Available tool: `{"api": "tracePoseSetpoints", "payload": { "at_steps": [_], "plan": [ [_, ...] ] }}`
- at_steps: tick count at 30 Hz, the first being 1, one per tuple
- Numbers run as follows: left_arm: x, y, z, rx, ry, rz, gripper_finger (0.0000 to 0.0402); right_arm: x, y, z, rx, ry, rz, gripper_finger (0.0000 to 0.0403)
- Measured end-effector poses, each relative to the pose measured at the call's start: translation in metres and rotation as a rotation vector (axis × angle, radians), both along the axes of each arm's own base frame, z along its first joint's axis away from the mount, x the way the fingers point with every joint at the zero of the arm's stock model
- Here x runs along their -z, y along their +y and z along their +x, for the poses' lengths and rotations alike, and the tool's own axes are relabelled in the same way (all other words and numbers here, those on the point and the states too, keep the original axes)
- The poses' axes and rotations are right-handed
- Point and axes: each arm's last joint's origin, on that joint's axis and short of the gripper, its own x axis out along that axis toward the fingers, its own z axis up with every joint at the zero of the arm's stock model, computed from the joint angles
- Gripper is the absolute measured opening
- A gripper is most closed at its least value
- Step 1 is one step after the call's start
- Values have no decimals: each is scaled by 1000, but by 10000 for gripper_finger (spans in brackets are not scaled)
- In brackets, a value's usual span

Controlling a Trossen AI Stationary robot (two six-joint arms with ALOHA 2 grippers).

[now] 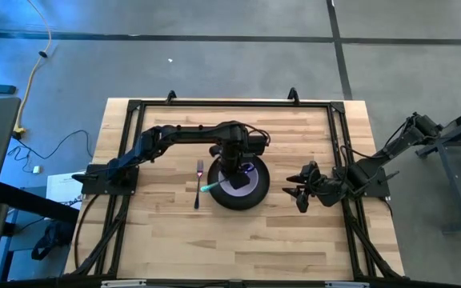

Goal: Set table place
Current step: Put the blue spoon into the violet bowl

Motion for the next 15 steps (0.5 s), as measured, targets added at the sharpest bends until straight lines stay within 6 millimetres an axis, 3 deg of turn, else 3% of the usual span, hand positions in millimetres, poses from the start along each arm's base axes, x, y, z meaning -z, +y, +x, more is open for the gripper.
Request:
{"api": "tracePoseSetpoints", "payload": {
  "at_steps": [15],
  "plan": [
    [13,1,4,45,16,10,0,0,0,0,2,-1,4,204]
  ]
}}
